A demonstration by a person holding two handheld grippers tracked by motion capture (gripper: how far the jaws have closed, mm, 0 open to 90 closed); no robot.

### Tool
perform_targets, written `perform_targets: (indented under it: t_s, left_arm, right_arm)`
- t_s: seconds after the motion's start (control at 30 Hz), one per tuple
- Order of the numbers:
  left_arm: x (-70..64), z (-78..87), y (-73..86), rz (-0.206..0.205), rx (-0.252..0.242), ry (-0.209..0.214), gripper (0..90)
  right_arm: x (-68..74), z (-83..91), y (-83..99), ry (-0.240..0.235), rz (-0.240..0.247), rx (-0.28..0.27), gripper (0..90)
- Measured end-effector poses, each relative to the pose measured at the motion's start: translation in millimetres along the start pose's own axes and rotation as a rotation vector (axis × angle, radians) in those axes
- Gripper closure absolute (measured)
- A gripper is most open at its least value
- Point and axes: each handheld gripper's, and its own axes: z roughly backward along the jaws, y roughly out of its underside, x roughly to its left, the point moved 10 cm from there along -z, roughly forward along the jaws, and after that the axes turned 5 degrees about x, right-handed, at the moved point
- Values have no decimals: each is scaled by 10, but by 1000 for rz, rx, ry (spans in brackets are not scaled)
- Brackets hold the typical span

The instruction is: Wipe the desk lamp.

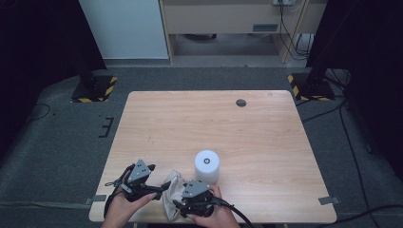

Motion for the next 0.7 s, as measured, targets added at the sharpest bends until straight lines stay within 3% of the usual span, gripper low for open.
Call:
perform_targets:
  t_s: [0.13, 0.3, 0.53, 0.7]
  left_arm:
    - [-79, 5, 26, -20, 11, 15, 87]
    - [-211, -41, 105, -37, 48, 17, 60]
    - [-378, -54, 163, -6, 50, 35, 44]
    - [-514, -75, 221, -65, 70, 52, 36]
  right_arm:
    - [-23, 137, 29, -12, 2, 7, 301]
    - [-167, 348, 157, -2, -11, 29, 292]
    - [-444, 642, 420, 31, -48, 45, 280]
    - [-670, 829, 558, 67, -83, 36, 268]
